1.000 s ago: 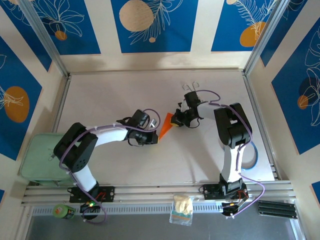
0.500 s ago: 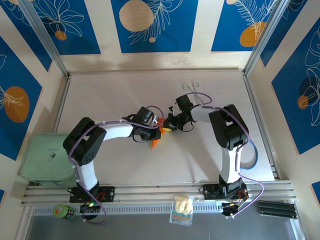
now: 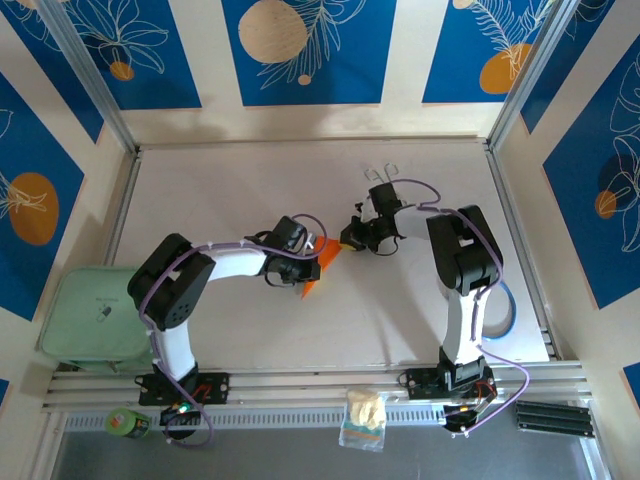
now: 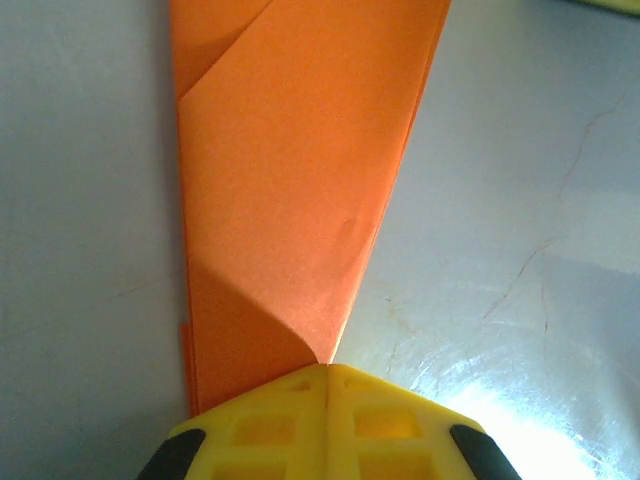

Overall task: Fold a paper plane with a square sheet of paper (pick it up from the middle)
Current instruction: Fold the wing for the fifth time at the center of the table, then turn over a paper plane at the center of the table.

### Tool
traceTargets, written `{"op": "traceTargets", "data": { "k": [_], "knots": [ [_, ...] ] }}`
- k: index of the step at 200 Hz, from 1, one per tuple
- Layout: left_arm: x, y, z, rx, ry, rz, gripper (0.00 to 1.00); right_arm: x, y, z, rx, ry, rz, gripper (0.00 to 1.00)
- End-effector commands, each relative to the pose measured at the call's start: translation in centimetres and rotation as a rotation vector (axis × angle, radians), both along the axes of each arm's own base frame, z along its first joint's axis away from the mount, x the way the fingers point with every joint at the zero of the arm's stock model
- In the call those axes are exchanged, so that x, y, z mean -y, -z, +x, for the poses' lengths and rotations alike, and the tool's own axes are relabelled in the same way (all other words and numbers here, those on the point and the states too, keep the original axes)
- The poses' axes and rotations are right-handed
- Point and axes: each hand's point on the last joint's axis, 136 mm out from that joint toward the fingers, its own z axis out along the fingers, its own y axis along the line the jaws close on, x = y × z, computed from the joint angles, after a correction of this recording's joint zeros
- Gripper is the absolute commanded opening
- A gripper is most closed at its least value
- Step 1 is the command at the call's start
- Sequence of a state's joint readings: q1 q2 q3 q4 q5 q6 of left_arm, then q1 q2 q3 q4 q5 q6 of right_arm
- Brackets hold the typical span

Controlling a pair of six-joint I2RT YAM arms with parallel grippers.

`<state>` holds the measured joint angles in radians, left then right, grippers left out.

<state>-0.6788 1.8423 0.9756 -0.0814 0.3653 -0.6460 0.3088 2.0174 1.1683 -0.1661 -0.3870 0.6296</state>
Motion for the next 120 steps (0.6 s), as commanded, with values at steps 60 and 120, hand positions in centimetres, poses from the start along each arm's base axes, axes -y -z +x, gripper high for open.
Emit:
{"op": "traceTargets", "data": {
  "k": [60, 120],
  "knots": [
    [1.2, -4.3, 1.0, 0.033, -0.02, -0.126, 0.08, 3.0, -4.9, 2.9, 0.128, 0.112, -0.082, 0.05],
    [-4.2, -9.4, 3.9, 0.175, -0.199, -0.147, 0.49, 2.5, -7.2, -1.6, 0.081, 0.123, -0.229, 0.33]
  ]
}}
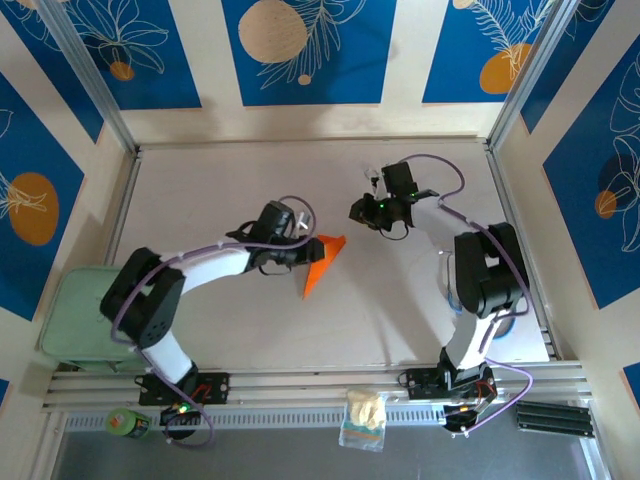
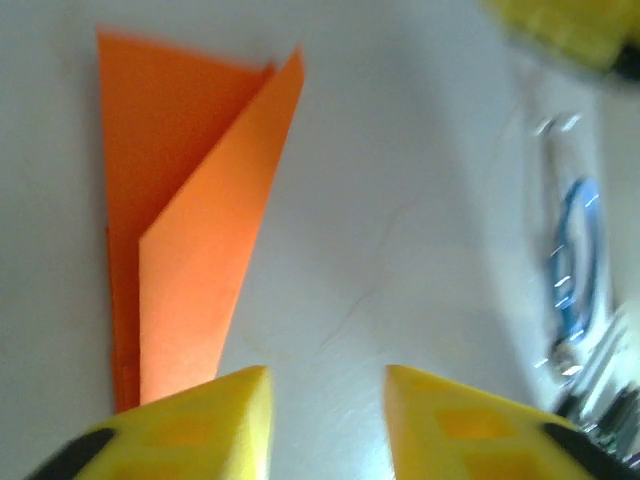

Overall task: Fold a paper plane with a square sheet of paper (pick it up from the middle)
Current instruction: Turn over a paper plane at the center of the table.

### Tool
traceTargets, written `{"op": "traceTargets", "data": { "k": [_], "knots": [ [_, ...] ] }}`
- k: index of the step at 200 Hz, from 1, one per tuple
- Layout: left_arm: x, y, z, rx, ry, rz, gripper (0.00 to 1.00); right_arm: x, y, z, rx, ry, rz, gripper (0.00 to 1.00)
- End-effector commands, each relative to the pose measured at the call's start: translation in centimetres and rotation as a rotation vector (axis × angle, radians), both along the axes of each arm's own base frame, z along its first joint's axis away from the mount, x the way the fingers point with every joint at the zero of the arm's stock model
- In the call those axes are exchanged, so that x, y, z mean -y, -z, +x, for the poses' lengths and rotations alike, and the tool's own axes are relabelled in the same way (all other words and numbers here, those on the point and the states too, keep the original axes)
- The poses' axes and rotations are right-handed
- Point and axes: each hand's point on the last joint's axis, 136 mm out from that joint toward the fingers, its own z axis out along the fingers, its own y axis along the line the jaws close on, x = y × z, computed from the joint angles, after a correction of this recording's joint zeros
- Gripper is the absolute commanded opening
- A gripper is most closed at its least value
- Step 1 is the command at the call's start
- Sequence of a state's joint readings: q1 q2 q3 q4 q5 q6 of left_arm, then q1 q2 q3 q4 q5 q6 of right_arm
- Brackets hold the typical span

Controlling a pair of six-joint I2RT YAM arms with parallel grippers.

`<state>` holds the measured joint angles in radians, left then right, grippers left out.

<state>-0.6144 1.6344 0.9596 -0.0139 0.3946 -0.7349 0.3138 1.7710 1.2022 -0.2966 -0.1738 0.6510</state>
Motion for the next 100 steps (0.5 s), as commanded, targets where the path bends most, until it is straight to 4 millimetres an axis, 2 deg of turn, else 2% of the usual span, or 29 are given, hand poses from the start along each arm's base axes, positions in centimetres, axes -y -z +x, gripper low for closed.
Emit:
{"op": "traceTargets", "data": {
  "k": [1, 32, 66, 100],
  "knots": [
    [-3.8, -0.4, 0.9, 0.03, -0.099, 0.047, 0.5, -0.1, 1.3, -3.3, -0.111, 0.019, -0.103, 0.34],
    [-9.4, 0.8, 0.8, 0.074, -0.19, 0.233, 0.74, -2.2, 2.0, -5.8, -0.198, 0.029, -0.203, 0.49],
    [-14.5, 1.4, 0.4, 0.121, -0.29, 0.381, 1.0, -4.3, 3.6, -7.3, -0.253, 0.028, -0.392, 0.54],
    [-17.3, 1.6, -0.1, 0.126, -0.359, 0.45, 0.99, -6.6, 4.8, -7.8, -0.257, -0.001, -0.527, 0.57]
  ]
}}
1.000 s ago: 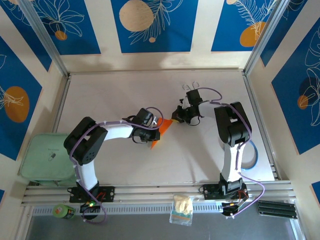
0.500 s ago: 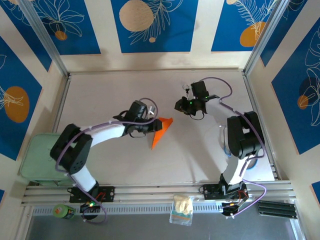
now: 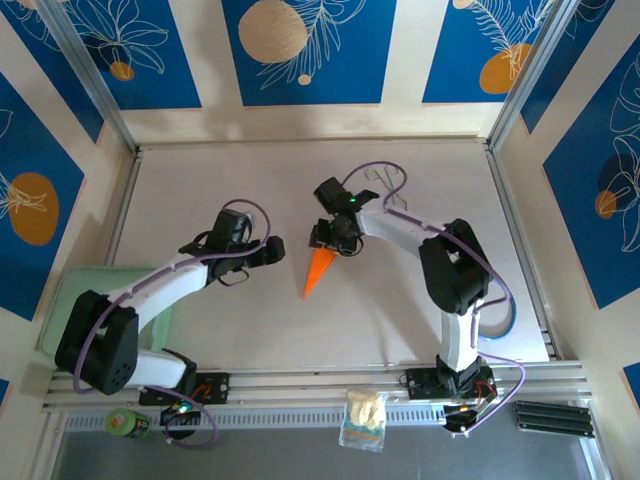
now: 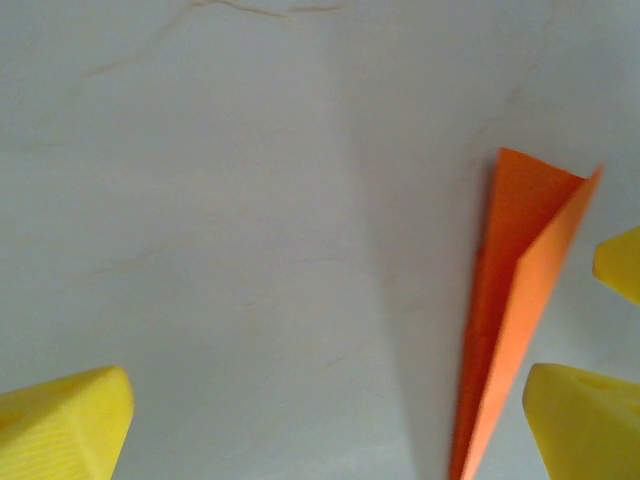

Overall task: Fold a paper plane with a square sheet of paper (pick it up from the middle)
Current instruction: Turn over a paper plane at the center of the table.

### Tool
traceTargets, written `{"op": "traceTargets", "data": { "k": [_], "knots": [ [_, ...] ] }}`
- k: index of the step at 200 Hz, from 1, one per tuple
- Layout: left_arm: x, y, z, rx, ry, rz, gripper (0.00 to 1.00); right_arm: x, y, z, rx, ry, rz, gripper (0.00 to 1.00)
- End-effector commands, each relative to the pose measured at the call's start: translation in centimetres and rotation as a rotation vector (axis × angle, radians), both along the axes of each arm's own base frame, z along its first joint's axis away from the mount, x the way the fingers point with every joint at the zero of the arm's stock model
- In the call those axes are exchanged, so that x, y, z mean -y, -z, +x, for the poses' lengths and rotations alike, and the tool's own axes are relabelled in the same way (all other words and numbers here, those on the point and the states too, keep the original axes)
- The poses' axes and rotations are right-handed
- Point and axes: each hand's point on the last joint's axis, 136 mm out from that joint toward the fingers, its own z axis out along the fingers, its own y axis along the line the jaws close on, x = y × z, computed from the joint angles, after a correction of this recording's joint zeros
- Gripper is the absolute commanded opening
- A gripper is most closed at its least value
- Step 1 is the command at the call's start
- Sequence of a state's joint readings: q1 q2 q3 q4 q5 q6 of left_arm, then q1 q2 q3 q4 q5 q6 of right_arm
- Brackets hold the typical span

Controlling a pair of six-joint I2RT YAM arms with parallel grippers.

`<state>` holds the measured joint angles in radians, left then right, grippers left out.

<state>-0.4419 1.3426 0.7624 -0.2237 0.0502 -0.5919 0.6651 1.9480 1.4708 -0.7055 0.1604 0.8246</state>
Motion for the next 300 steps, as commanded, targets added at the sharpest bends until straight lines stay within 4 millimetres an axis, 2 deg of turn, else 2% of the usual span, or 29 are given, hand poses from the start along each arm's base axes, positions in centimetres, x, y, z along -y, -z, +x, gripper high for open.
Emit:
{"op": "traceTargets", "data": {
  "k": [1, 26, 70, 122, 178, 196, 245, 273, 300],
  "knots": [
    [-3.1, 0.3, -0.3, 0.012, -0.065, 0.109, 0.99, 1.0, 1.1, -0.9, -0.036, 0.033, -0.169, 0.57],
    [-4.1, 0.5, -0.6, 0.0, -0.1, 0.114, 0.99, 0.2, 1.7, -0.8, -0.038, 0.022, -0.255, 0.57],
    [-4.3, 0.6, -0.8, -0.002, -0.102, 0.098, 1.0, 0.7, 2.7, -1.2, -0.079, 0.033, -0.347, 0.51],
    [-3.9, 0.7, -0.6, -0.006, -0.09, 0.087, 0.99, 1.4, 1.4, -1.3, -0.05, 0.055, -0.374, 0.45],
    [-3.5, 0.9, -0.5, -0.02, -0.08, 0.077, 0.99, 1.6, 1.6, -1.6, -0.063, 0.07, -0.373, 0.31],
    [-3.6, 1.0, -0.5, -0.022, -0.081, 0.077, 0.99, 1.8, 1.6, -1.6, -0.06, 0.076, -0.371, 0.23],
    [-3.7, 1.0, -0.5, -0.022, -0.09, 0.077, 0.99, 2.2, -0.1, -0.9, -0.001, 0.067, -0.365, 0.05],
    [-4.1, 0.9, -0.6, -0.027, -0.11, 0.067, 1.0, 1.2, -1.4, -0.1, 0.05, 0.002, -0.314, 0.01],
    [-4.8, 0.8, -0.7, -0.027, -0.146, 0.038, 1.0, -2.0, -3.2, 0.8, 0.116, -0.152, -0.15, 0.01]
  ]
}}
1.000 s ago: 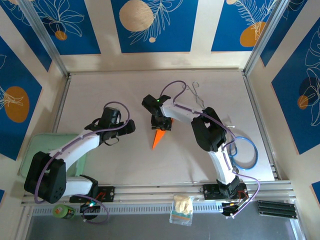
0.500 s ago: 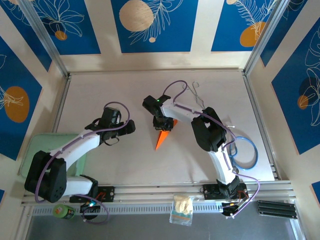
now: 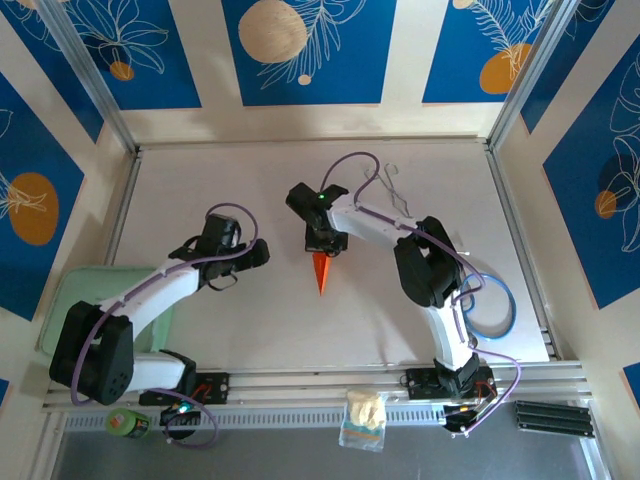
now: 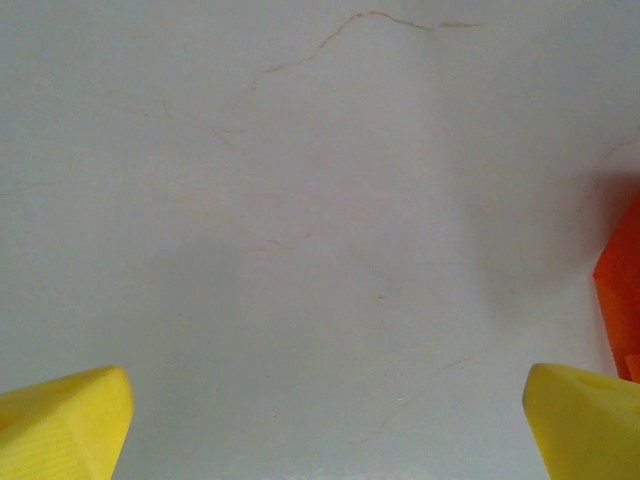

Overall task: Fold a paper plane with a square sheet of paper (pick it up from the middle)
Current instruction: Turn over a paper plane at the center of the table.

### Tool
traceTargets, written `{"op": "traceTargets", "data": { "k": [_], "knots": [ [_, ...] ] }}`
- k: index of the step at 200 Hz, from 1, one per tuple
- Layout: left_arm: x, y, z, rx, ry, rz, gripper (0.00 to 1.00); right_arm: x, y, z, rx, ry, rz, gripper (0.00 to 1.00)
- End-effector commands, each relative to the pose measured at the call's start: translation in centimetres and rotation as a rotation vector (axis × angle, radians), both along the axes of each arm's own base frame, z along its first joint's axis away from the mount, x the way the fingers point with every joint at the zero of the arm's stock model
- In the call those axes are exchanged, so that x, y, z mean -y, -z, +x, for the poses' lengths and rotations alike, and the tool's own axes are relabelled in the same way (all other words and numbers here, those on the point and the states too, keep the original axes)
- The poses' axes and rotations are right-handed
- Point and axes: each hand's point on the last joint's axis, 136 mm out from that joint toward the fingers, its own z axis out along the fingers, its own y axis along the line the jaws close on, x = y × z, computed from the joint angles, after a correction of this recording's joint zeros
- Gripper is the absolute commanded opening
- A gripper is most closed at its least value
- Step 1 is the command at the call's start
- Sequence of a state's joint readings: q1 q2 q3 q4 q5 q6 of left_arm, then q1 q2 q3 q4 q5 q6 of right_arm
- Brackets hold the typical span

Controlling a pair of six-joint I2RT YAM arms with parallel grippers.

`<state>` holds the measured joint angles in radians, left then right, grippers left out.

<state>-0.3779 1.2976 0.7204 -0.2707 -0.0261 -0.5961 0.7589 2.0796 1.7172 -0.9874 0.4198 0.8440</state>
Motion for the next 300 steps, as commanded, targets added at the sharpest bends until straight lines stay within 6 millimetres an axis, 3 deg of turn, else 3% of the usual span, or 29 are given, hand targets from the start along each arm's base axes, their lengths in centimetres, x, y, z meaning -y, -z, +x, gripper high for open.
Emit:
{"op": "traceTargets", "data": {
  "k": [1, 37, 59, 78, 106, 147, 191, 208, 246, 300],
  "knots": [
    [-0.8, -0.2, -0.4, -0.006, -0.034, -0.033, 1.0, -2.7, -2.7, 0.8, 0.058, -0.154, 0.153, 0.01],
    [-2.2, -1.0, -0.5, 0.031, -0.111, -0.081, 0.99, -8.5, -4.9, -0.1, 0.074, -0.418, 0.465, 0.01],
    [-2.9, -1.6, -0.7, 0.056, -0.148, -0.091, 1.0, -10.0, -5.3, -0.5, 0.05, -0.454, 0.632, 0.01],
    [-3.1, -2.0, -0.9, 0.076, -0.165, -0.109, 0.99, -10.0, -4.2, -0.6, 0.002, -0.417, 0.751, 0.02],
    [-1.6, -1.7, -0.9, 0.061, -0.135, -0.188, 0.9, -9.3, -2.1, -0.7, -0.062, -0.352, 0.876, 0.04],
    [2.6, -0.7, -0.1, -0.015, -0.033, -0.385, 0.73, -7.7, 0.3, -0.9, -0.094, -0.286, 0.888, 0.05],
    [7.0, -1.1, 0.9, -0.048, 0.083, -0.542, 0.71, -6.9, 1.3, -1.3, -0.106, -0.264, 0.865, 0.05],
    [7.4, -0.3, 0.9, -0.078, 0.081, -0.524, 0.65, -6.8, 1.5, -1.3, -0.107, -0.263, 0.86, 0.05],
    [8.0, 1.5, 1.0, -0.139, 0.053, -0.518, 0.41, -6.7, 1.7, -1.2, -0.109, -0.258, 0.858, 0.05],
    [8.7, 2.6, 0.9, -0.173, 0.052, -0.542, 0.33, -6.7, 2.1, -1.2, -0.119, -0.251, 0.856, 0.05]
  ]
}}
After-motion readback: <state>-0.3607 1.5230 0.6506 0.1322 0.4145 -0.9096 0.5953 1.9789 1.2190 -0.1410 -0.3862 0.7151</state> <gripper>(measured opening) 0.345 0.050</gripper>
